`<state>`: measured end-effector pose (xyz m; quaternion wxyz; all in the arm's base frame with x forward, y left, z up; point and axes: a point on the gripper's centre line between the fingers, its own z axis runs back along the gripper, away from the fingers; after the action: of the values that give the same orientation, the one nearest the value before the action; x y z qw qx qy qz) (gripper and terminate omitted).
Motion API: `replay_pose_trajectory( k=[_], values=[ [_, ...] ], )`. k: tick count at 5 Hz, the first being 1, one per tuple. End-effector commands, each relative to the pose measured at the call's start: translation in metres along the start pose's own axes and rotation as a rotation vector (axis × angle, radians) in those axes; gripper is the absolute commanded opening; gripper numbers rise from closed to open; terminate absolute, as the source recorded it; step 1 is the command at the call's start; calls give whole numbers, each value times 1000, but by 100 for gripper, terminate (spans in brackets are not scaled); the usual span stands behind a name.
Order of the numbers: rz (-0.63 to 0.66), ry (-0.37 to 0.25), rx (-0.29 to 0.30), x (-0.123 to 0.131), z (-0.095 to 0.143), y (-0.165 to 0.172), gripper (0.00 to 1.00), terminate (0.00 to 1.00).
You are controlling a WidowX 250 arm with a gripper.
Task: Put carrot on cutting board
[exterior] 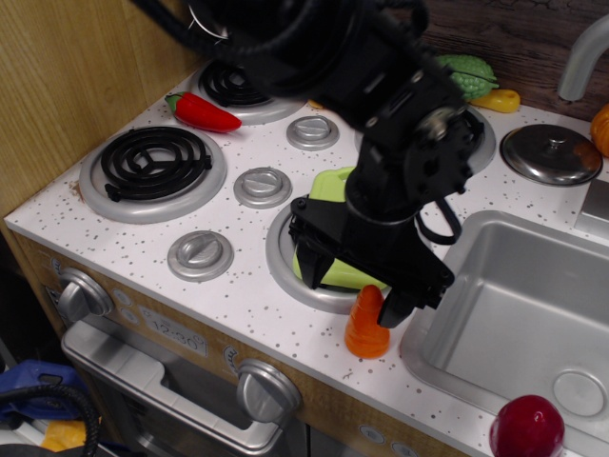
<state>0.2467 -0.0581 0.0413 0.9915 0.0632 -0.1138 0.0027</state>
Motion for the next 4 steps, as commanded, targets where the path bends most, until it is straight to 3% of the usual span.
replay_pose_trajectory(
  k=[1,2,3,4],
  values=[
    [26,-60,-51,6,-6,-2,100,0],
    [44,-85,-84,6,-15,-9,100,0],
    [66,-102,-114,9,-20,-13,0,0],
    [69,-71,-127,16,-9,-13,0,0]
  ],
)
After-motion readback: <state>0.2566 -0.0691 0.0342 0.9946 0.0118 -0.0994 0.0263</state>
